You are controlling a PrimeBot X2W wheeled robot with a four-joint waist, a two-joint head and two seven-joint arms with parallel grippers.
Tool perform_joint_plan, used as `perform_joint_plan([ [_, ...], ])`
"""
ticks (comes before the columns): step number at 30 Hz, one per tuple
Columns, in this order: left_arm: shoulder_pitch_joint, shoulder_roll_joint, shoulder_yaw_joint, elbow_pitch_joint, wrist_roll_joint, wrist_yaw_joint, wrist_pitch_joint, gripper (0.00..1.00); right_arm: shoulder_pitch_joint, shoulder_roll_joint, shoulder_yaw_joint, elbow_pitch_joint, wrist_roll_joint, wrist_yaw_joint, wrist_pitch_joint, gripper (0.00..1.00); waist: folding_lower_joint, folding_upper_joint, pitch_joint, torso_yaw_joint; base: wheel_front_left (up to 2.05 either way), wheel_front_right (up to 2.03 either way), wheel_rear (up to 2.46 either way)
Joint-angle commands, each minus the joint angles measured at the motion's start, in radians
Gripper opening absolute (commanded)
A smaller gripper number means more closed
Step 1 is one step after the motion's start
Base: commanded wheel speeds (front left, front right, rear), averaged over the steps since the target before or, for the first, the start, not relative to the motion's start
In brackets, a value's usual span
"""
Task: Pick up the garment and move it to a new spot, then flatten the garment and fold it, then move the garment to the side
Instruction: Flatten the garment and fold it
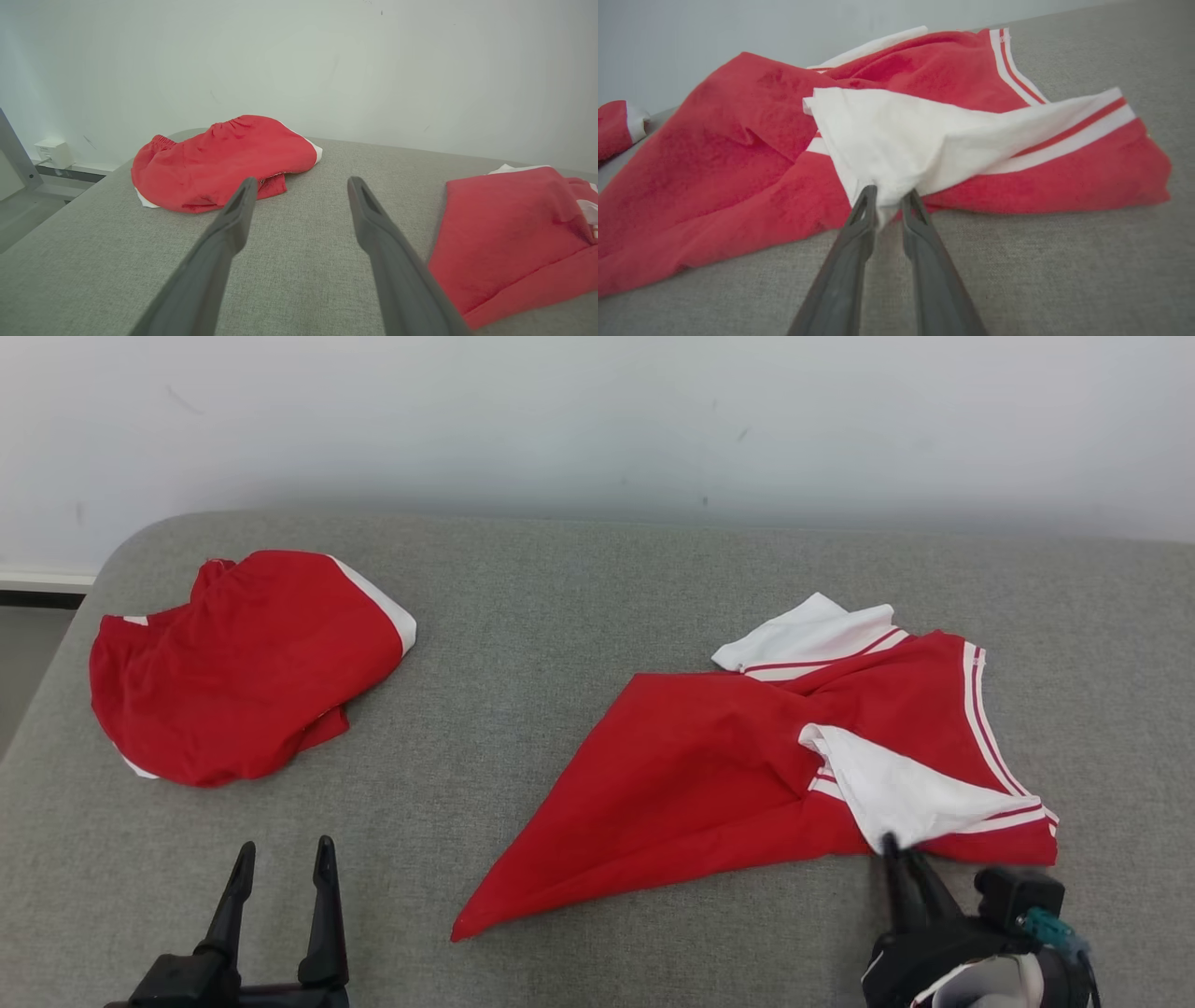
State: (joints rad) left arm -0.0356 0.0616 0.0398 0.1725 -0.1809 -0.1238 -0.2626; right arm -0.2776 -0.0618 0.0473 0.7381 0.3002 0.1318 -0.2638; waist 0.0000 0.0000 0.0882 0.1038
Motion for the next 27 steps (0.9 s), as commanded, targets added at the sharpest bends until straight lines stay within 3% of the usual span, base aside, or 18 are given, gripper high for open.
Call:
perform_joint_plan([
  [1,0.001,-0.006,0.004,-0.002,0.007,-0.004,-0.003,1.0,-0.013,0.0,-0.013,-0.007,-0.002,-0.002,-0.001,0.0,0.0,0.0,-0.001,-0.003,0.0,0.0,0.0],
  [7,0.015,-0.007,0.005,0.006,0.008,-0.007,-0.003,1.0,0.037,-0.002,-0.02,-0.1,-0.035,-0.002,-0.001,0.0,0.0,0.0,-0.01,-0.034,0.0,0.0,0.0],
  [16,0.028,-0.01,-0.007,0.023,-0.008,-0.006,-0.003,1.0,0.215,-0.042,-0.031,-0.397,-0.063,-0.002,-0.001,0.0,0.0,0.0,-0.02,-0.123,0.0,0.0,0.0],
  [27,0.028,-0.011,0.005,0.031,-0.008,-0.007,-0.003,1.0,0.39,-0.104,-0.022,-0.518,-0.034,-0.002,0.017,0.0,0.0,0.0,-0.017,-0.181,0.0,0.0,0.0],
])
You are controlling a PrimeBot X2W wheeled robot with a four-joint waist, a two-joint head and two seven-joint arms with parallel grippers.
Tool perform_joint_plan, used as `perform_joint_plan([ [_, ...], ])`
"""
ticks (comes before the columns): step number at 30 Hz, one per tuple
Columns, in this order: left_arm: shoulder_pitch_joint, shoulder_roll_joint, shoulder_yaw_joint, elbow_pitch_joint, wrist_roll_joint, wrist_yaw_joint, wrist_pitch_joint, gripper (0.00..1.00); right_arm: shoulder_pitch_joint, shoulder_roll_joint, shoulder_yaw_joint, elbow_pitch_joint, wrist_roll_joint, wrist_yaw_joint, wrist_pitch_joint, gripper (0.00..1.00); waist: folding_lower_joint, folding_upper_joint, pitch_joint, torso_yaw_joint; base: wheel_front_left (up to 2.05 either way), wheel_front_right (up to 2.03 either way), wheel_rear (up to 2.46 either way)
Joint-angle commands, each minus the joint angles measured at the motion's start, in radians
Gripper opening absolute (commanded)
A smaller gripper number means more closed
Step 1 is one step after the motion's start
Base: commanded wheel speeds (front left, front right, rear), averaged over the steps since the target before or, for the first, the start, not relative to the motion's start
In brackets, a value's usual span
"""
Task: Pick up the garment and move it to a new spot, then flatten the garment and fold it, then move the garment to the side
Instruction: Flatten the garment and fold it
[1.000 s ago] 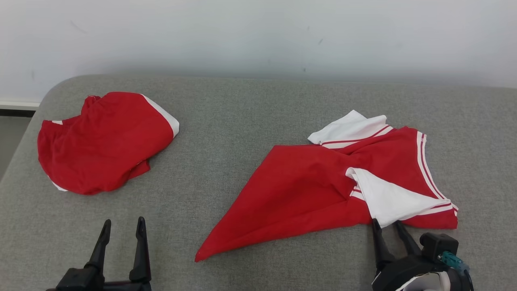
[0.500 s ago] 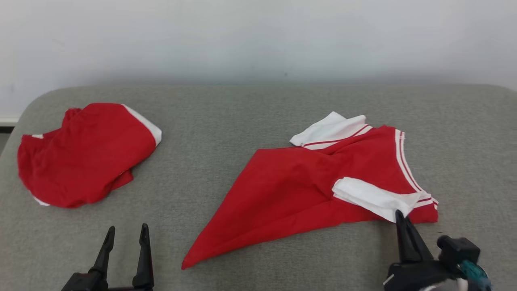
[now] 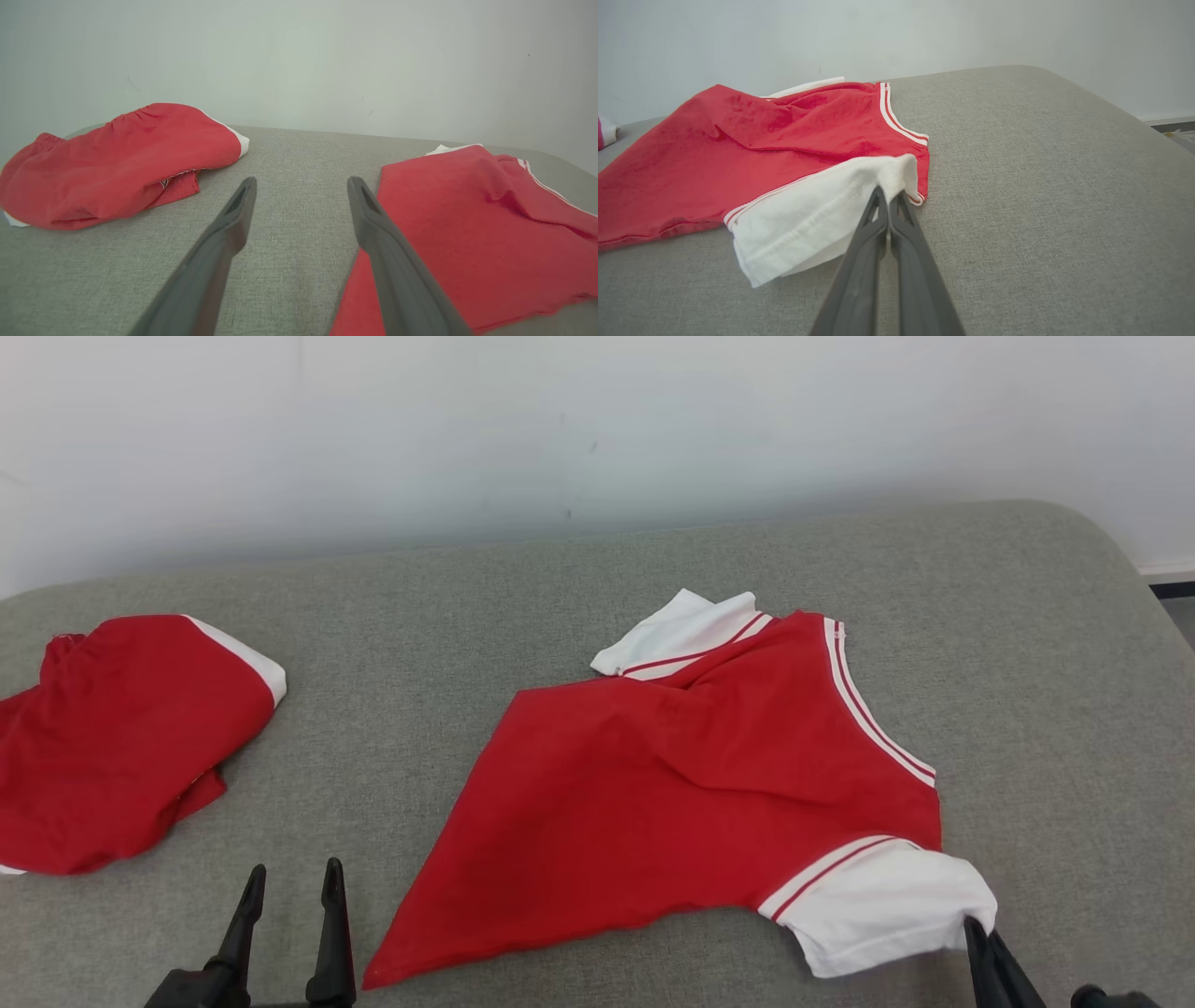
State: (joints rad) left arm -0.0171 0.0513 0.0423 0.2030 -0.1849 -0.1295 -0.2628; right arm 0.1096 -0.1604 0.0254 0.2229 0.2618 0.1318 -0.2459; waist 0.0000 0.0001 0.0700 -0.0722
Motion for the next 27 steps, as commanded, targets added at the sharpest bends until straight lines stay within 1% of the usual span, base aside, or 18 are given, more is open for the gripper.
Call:
perform_joint_plan([
  [1,0.006,-0.001,0.002,0.002,-0.005,-0.001,-0.003,1.0,0.016,-0.007,0.004,-0.006,0.013,-0.002,0.006,0.01,0.0,-0.0001,0.002,-0.005,0.0,0.0,0.0],
  [2,0.003,-0.001,0.001,0.002,-0.006,0.0,-0.003,1.0,0.027,-0.009,0.002,-0.009,0.016,-0.002,0.005,0.2,0.0,-0.0001,0.002,-0.005,0.0,0.0,0.0],
  [3,0.002,-0.001,-0.001,0.002,-0.008,0.0,-0.003,1.0,0.037,-0.009,0.001,-0.014,0.021,-0.002,0.005,0.45,0.0,-0.0001,0.002,-0.004,0.0,0.0,0.0],
  [5,0.0,-0.001,-0.001,0.002,-0.011,0.0,-0.003,1.0,0.054,-0.007,-0.003,-0.021,0.025,-0.002,0.004,1.0,0.0,-0.0001,0.002,-0.002,0.0,0.0,0.0],
  [10,0.01,-0.001,0.007,0.002,-0.009,0.0,-0.003,1.0,0.058,-0.005,0.008,-0.056,0.025,-0.002,-0.002,1.0,0.0,-0.0001,-0.001,0.002,0.0,0.0,0.0],
  [19,0.026,-0.001,0.033,-0.009,0.01,0.0,-0.003,1.0,0.005,-0.005,0.018,-0.115,-0.018,-0.002,-0.013,1.0,0.0,-0.0001,-0.031,0.013,0.0,0.0,0.0],
  [27,0.036,-0.001,0.061,-0.016,0.033,0.0,-0.003,1.0,-0.056,0.025,0.045,-0.106,-0.059,-0.002,-0.02,1.0,0.0,-0.0001,-0.051,0.044,0.0,0.0,0.0],
])
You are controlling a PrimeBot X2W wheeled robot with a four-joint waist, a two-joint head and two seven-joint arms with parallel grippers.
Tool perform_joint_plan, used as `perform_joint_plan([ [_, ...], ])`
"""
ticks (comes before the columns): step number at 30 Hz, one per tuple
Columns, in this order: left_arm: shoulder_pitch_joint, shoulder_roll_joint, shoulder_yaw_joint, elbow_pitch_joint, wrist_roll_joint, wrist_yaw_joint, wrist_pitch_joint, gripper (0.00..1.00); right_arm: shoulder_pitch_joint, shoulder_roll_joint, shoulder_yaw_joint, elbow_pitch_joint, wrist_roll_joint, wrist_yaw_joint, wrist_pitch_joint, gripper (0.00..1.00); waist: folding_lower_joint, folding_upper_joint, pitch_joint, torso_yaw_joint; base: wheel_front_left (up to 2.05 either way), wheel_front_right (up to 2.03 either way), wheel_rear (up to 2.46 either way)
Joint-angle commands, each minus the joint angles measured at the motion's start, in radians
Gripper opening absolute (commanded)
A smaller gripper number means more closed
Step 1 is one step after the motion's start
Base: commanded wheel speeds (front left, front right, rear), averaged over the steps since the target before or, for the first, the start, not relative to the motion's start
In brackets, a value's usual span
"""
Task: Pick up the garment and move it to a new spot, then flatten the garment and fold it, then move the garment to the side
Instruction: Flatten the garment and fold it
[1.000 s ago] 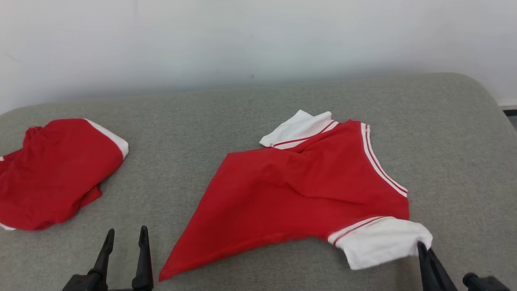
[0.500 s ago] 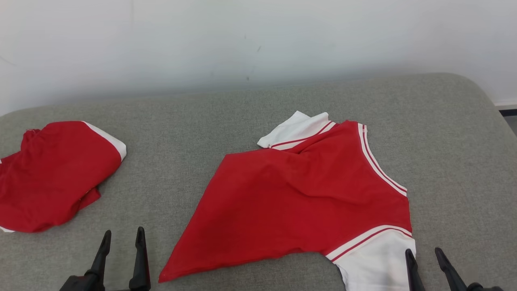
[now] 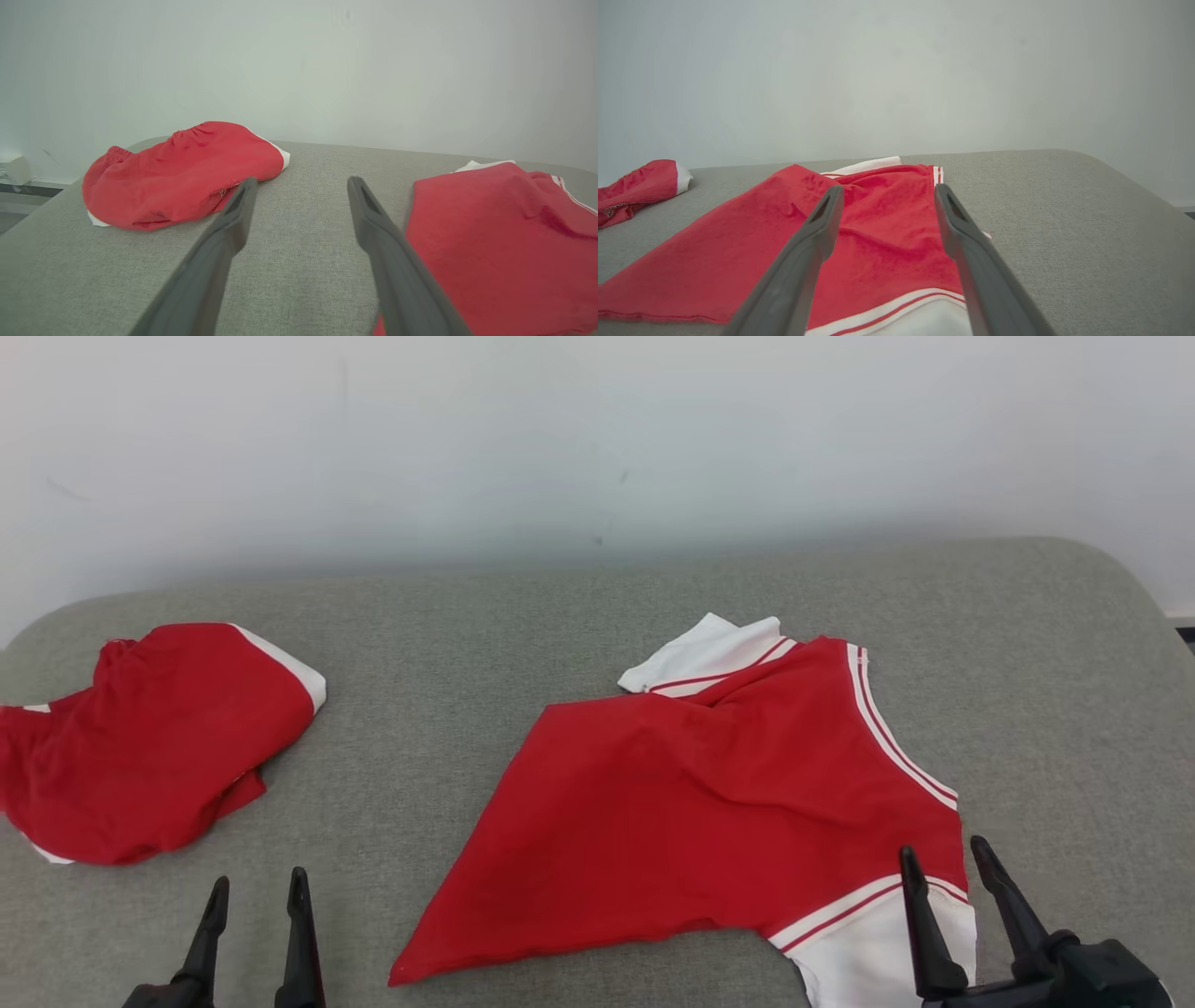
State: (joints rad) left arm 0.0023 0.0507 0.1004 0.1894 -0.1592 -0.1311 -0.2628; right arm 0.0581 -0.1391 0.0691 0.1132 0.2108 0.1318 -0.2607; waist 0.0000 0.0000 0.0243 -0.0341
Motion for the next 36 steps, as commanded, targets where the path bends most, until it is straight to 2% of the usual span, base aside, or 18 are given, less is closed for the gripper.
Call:
perform_joint_plan([
  [1,0.018,0.0,0.005,-0.003,0.01,0.002,-0.003,1.0,-0.01,0.008,0.003,0.006,-0.01,-0.002,-0.005,1.0,0.0,0.0,-0.008,0.011,0.0,0.0,0.0],
  [22,0.026,0.001,0.004,-0.001,0.029,0.001,-0.003,1.0,-0.006,0.026,-0.004,0.001,-0.037,-0.002,-0.005,1.0,0.0,0.0,-0.012,0.054,0.0,0.0,0.0],
  [36,0.054,0.065,-0.059,-0.028,0.033,0.002,-0.003,1.0,0.003,0.026,-0.01,0.012,-0.033,-0.002,-0.006,1.0,0.0,0.0,-0.021,0.055,0.0,0.0,0.0],
])
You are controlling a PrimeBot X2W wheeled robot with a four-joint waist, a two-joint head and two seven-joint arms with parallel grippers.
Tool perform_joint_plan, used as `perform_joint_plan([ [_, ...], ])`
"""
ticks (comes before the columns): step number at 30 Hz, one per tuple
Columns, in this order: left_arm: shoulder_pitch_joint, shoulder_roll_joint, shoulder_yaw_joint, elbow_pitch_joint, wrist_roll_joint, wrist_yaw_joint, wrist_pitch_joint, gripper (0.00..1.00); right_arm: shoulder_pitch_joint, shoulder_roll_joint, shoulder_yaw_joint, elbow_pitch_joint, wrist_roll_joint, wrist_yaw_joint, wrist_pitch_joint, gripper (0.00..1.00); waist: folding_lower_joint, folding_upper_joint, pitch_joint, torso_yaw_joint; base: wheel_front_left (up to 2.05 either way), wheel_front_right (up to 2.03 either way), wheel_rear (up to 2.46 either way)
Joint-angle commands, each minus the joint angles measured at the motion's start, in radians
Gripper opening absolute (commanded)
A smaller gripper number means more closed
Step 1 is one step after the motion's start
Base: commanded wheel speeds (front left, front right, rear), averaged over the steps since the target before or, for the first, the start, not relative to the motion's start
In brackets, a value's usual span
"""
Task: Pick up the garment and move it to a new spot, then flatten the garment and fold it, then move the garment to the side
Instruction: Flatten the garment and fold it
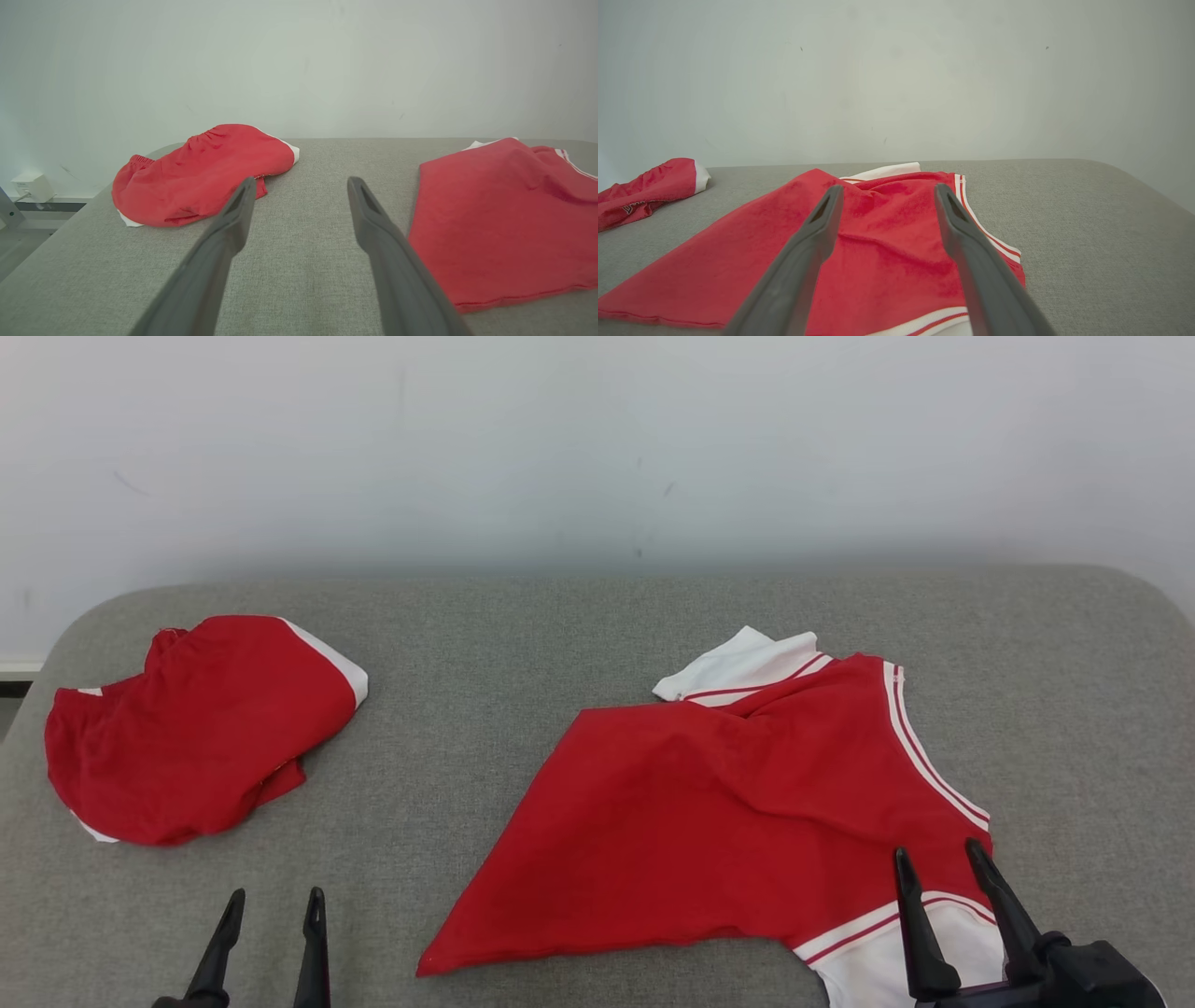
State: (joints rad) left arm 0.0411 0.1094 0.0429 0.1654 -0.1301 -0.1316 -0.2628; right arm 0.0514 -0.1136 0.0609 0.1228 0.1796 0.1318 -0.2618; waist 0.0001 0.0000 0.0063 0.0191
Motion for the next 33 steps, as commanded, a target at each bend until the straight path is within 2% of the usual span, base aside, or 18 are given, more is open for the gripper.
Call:
perform_joint_plan([
  [1,0.017,0.012,-0.005,-0.006,0.002,0.002,-0.003,1.0,0.009,0.0,-0.002,0.004,-0.002,-0.002,-0.004,1.0,-0.0001,0.0,-0.004,0.002,0.0,0.0,0.0],
  [9,0.022,0.041,-0.011,-0.032,-0.026,0.002,-0.003,1.0,0.01,-0.002,-0.004,0.008,0.002,-0.002,-0.004,1.0,-0.0001,0.0,-0.013,0.006,0.0,0.0,0.0],
  [19,0.033,0.047,-0.011,-0.023,-0.041,0.002,-0.003,1.0,0.02,-0.007,-0.005,0.024,0.005,-0.002,-0.003,1.0,-0.0001,0.0,-0.021,0.0,0.0,0.0,0.0],
  [25,0.022,0.061,-0.09,0.045,-0.079,0.002,-0.003,1.0,0.027,-0.025,-0.021,0.1,0.012,-0.002,0.003,1.0,-0.0001,0.0,-0.019,-0.016,0.0,0.0,0.0],
  [33,-0.031,0.095,-0.245,0.19,-0.117,0.002,-0.003,1.0,0.024,-0.041,-0.058,0.228,0.006,-0.002,0.03,1.0,-0.0001,0.0,0.011,-0.047,0.0,0.0,0.0],
])
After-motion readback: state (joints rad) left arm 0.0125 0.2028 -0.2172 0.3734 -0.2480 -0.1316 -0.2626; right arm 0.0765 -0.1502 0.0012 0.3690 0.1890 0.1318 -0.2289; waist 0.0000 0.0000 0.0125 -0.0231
